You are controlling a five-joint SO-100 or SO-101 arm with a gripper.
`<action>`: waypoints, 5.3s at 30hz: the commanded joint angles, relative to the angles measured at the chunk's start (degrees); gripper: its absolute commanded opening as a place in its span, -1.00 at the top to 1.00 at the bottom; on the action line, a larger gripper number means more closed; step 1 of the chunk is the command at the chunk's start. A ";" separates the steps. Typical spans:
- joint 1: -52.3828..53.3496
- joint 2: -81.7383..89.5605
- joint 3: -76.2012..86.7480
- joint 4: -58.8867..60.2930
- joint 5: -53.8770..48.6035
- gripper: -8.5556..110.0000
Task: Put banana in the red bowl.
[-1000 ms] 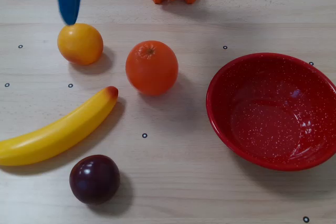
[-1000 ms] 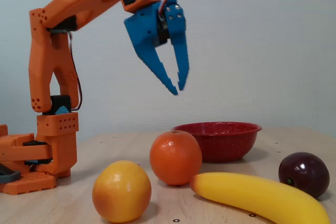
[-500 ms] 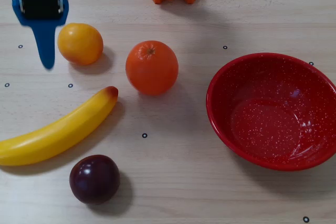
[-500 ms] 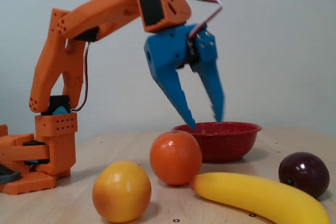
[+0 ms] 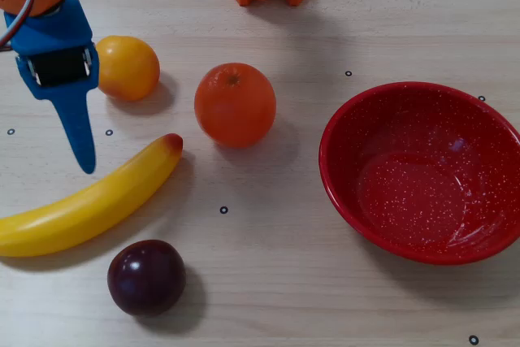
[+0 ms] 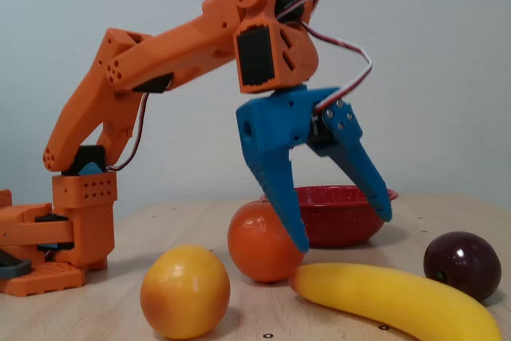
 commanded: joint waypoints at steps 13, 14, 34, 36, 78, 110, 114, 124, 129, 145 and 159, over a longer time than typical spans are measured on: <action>0.44 -6.59 -15.91 -0.44 -8.53 0.15; 0.44 -7.12 -16.52 -0.53 -9.05 0.15; -1.49 -15.38 -23.55 -4.31 -13.71 0.13; -1.76 -15.91 -23.82 -4.83 -13.80 0.13; -3.34 -20.92 -21.45 -12.74 -16.52 0.21; -3.25 -21.97 -20.83 -9.32 -18.28 0.46; -3.16 -21.97 -20.48 -9.32 -18.81 0.53; -3.08 -21.97 -19.78 -8.96 -21.88 0.85; -3.08 -21.53 -19.95 -9.58 -19.60 0.86; -3.52 -16.87 -20.21 -8.09 -13.01 0.86; -4.22 -7.65 -15.47 -6.59 -10.81 0.86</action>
